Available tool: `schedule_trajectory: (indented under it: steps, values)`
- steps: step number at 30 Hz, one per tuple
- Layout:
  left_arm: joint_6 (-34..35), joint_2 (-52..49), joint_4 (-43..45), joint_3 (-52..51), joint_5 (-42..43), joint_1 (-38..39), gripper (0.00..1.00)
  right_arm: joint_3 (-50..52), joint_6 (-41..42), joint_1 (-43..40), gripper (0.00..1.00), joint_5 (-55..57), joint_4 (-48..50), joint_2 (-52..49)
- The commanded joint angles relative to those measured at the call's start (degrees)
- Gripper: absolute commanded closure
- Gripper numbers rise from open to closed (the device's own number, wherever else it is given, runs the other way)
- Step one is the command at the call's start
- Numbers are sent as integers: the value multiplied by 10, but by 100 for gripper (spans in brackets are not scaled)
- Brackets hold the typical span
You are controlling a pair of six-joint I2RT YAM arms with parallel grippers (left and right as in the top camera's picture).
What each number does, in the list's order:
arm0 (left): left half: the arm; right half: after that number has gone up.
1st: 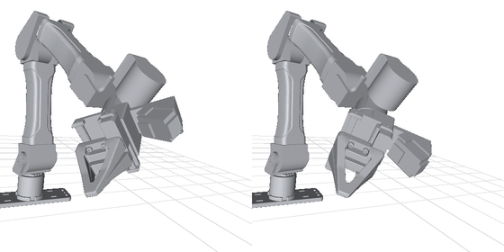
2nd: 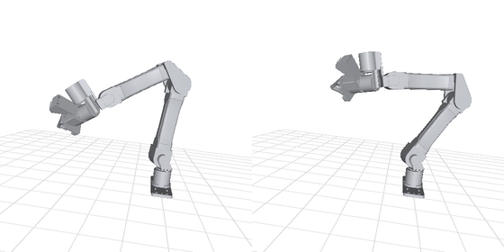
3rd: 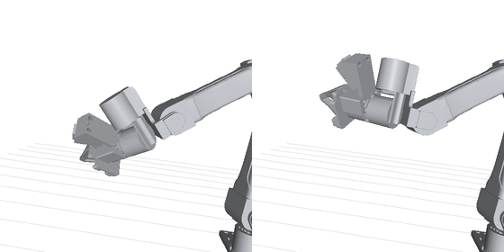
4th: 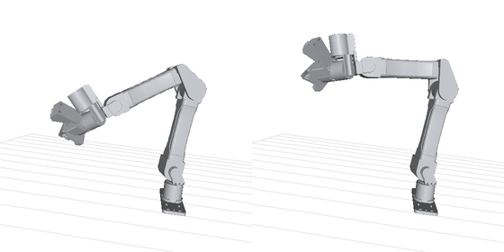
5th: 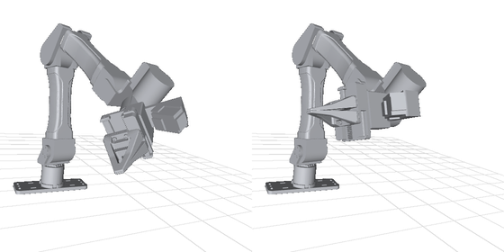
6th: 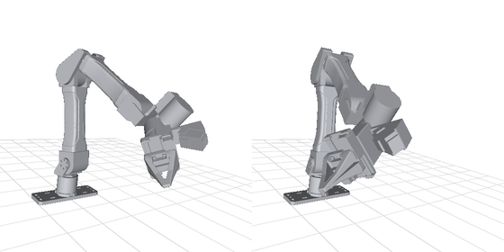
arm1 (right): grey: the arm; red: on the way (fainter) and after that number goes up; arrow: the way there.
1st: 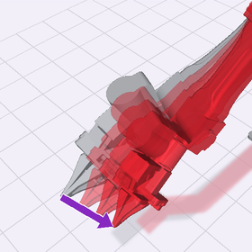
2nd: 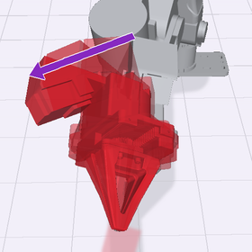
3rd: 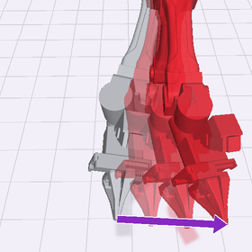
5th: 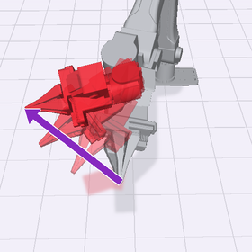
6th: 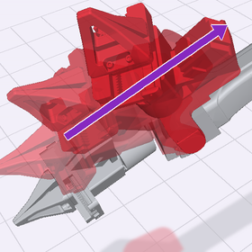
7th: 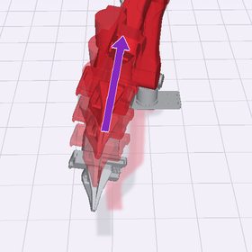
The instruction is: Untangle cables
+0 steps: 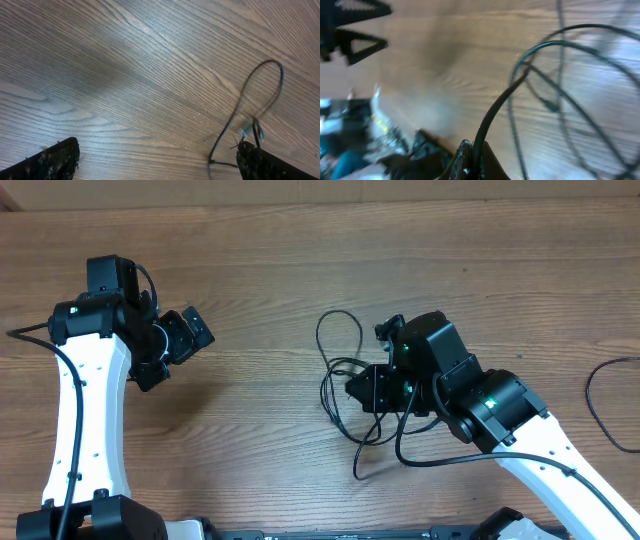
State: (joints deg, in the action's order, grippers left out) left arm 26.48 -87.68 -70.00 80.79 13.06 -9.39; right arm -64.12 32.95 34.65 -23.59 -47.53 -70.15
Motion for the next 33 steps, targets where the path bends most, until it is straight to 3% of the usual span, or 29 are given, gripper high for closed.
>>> schedule_trajectory:
  steps: [1, 6, 9, 11, 16, 20, 27, 33]
  values:
    - [-12, 0, 4, 3, -10, 0, 0, -2, -33, 4, 96, -90, 24, 1]
    - [-12, 0, 48, 3, -16, 0, 0, -2, -37, 4, 96, -126, 108, 0]
    - [-13, 0, 44, 3, 59, 1, 0, -2, -37, 4, 96, -125, 141, 0]
    - [-67, 0, 42, 2, 122, 5, 0, -2, -37, 4, 96, -120, 148, 0]
    - [-276, 0, 3, -11, 351, 30, 15, -2, -37, 0, 96, -96, 140, 0]
    - [-357, 0, -75, -45, 380, 54, 15, -2, -37, -7, 96, -91, 135, 0]
    - [-347, 0, -51, -157, 480, 70, 14, -2, -25, -7, 96, 24, 123, 0]
    - [-206, 0, 91, -255, 502, 93, 12, -2, 3, -5, 96, 6, 131, 0]
